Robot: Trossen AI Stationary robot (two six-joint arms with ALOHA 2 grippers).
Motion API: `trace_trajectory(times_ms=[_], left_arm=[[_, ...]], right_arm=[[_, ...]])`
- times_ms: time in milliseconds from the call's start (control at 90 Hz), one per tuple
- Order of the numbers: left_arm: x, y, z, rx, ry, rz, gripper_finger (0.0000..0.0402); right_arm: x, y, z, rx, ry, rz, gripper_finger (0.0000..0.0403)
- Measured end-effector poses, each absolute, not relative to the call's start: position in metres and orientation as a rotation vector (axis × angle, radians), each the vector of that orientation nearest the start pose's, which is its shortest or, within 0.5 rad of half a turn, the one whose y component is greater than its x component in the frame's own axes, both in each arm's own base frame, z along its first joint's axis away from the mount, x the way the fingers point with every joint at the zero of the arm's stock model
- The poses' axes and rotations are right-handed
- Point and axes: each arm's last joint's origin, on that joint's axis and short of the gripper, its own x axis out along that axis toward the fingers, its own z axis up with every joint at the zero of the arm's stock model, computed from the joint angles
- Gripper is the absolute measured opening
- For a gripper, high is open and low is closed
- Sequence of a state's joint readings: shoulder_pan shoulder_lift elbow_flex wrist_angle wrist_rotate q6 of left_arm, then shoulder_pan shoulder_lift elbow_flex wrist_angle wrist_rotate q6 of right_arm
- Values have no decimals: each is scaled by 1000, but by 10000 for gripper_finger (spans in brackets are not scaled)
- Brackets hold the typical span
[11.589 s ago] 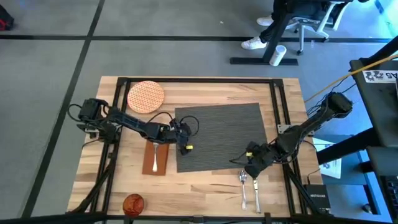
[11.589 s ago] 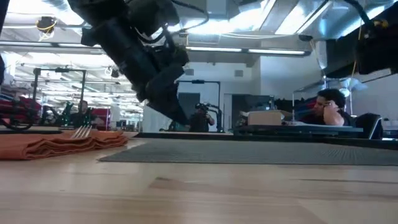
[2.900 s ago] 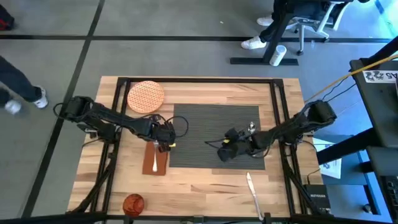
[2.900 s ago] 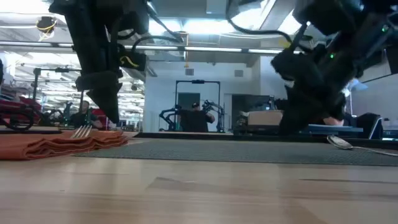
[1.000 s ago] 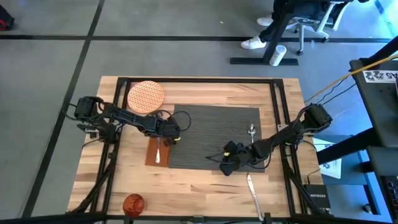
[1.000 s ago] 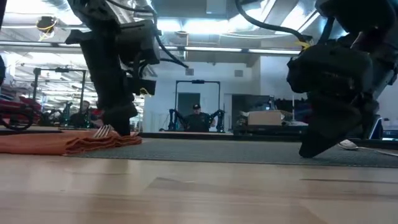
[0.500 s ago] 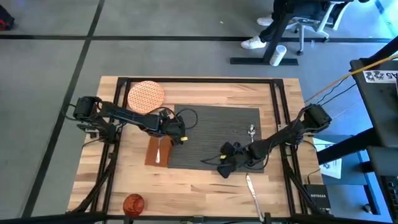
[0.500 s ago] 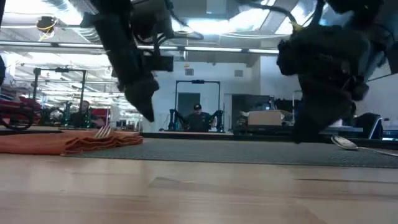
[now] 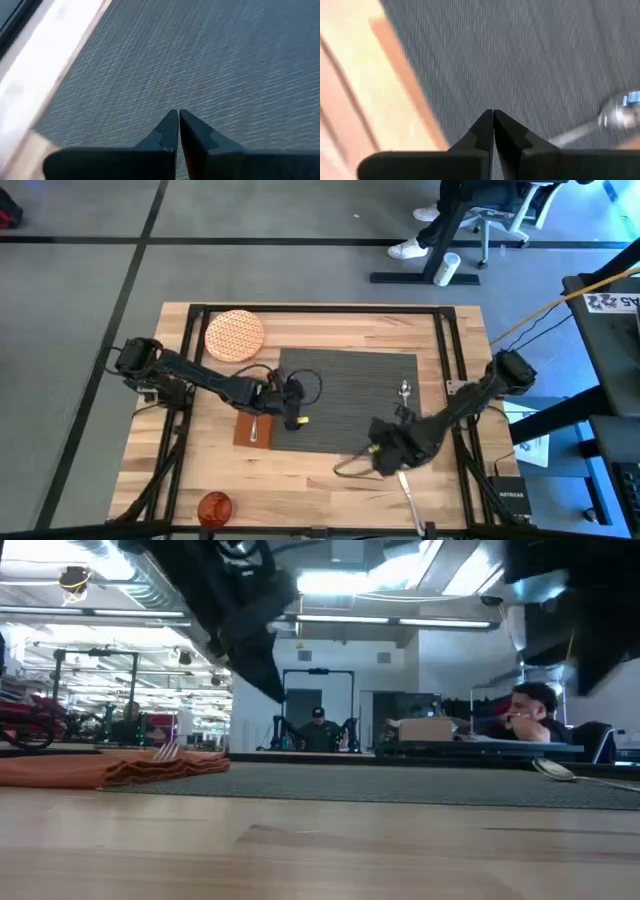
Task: Set table place
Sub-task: Put the silver table knife on the gray tablemat to the left of the silver spoon
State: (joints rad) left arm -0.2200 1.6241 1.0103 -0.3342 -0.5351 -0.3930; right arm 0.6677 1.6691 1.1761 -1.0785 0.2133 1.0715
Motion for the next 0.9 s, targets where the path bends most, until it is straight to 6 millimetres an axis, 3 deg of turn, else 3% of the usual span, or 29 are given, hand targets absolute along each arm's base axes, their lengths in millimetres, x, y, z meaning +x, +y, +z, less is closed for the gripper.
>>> trace_trajectory(times_ms=[244, 422, 700, 900], left_arm=[[321, -89, 208, -96, 670, 368, 0], [317, -109, 210, -155, 632, 323, 0], [309, -132, 204, -198, 649, 287, 0], [305, -144, 199, -203, 658, 269, 0]], right_arm=[[178, 238, 192, 395, 1441, -261, 0], [159, 272, 181, 624, 1383, -158, 0], [155, 282, 138, 615, 1440, -335, 0], [161, 287, 124, 679, 1393, -394, 0]])
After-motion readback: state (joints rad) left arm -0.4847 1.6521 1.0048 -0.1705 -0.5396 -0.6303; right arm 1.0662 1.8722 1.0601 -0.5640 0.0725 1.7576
